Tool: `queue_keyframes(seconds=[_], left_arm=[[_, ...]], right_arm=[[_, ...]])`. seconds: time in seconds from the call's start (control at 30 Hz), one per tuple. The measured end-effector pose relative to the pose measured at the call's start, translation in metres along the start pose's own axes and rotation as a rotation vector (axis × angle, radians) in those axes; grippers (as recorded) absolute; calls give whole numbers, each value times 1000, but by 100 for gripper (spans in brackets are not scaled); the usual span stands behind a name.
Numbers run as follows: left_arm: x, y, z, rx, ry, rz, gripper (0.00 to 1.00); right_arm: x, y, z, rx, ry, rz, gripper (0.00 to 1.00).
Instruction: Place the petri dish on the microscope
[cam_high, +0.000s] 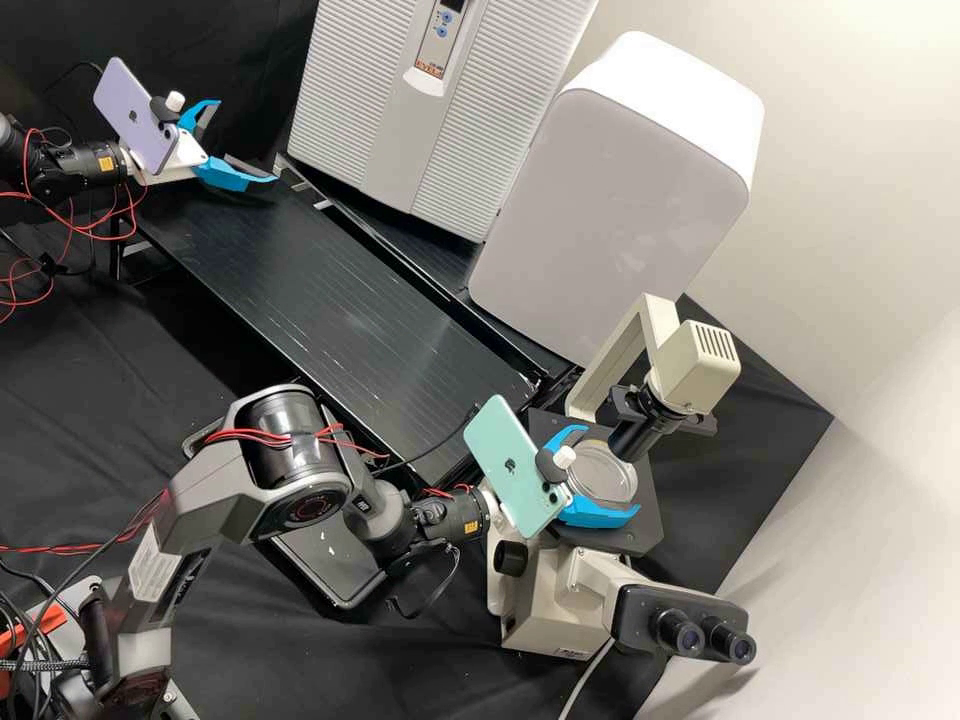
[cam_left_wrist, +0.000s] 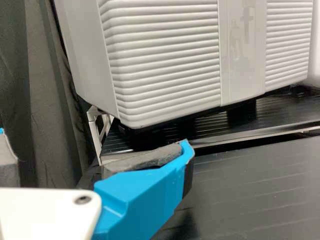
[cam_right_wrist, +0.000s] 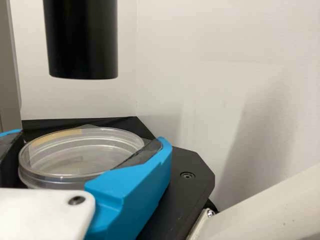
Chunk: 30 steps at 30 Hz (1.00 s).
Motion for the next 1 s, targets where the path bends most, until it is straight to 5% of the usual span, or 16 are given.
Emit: queue_keyframes(seconds=[0.47, 1.0], left_arm=[[0, 0, 0, 0, 0, 0, 100], [0, 0, 0, 0, 0, 0, 100]], right_arm=[[-25, 7, 1, 8, -20, -9, 100], [-116, 34, -13, 166, 66, 59, 100]])
